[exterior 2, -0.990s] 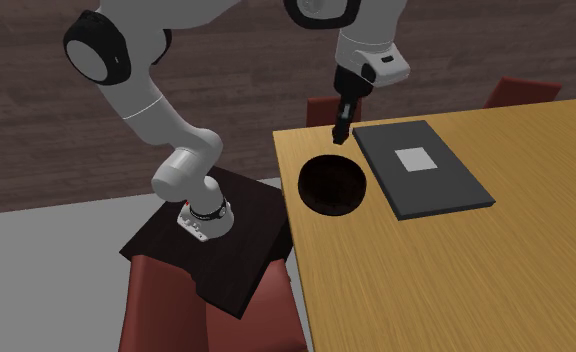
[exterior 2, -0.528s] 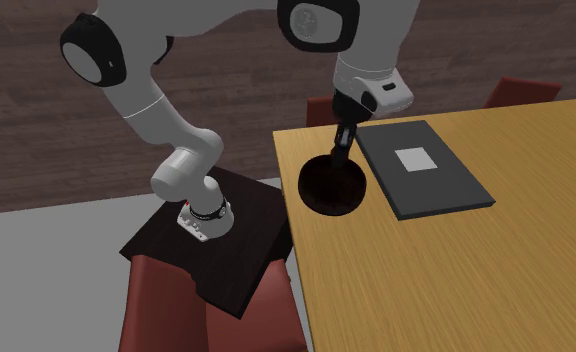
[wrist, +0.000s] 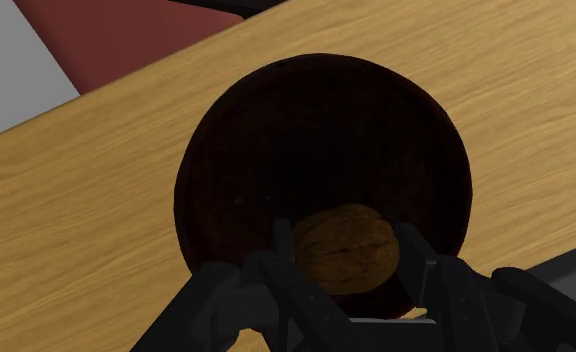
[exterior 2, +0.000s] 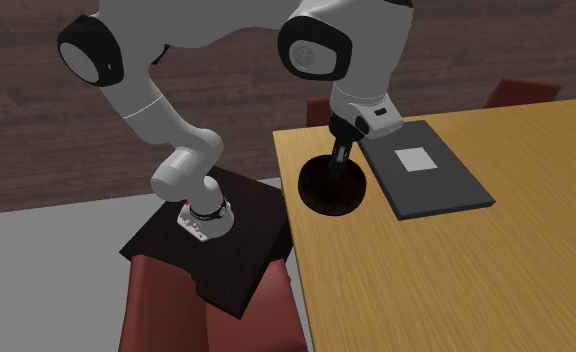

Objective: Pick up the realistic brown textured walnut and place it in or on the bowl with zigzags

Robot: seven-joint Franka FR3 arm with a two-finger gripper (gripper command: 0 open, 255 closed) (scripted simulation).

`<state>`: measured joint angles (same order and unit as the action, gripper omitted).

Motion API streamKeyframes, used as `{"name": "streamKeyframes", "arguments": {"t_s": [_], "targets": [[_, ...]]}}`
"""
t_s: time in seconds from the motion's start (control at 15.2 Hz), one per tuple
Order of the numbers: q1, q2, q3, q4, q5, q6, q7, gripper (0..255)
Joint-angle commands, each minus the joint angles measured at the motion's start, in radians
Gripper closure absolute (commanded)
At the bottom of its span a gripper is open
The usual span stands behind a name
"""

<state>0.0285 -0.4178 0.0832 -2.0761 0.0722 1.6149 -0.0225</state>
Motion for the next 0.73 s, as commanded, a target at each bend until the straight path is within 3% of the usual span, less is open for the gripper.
{"name": "streamKeyframes", "arguments": {"t_s": [0.0,0.59,0.66], "targets": [[0.0,-0.003,0.001,-0.03,0.001,0.028,-0.001,255],[0.001,-0.005,0.001,-0.046,0.001,0.042,-0.002,255],[0.001,-0.005,0.001,-0.046,0.001,0.042,-0.002,0]]}}
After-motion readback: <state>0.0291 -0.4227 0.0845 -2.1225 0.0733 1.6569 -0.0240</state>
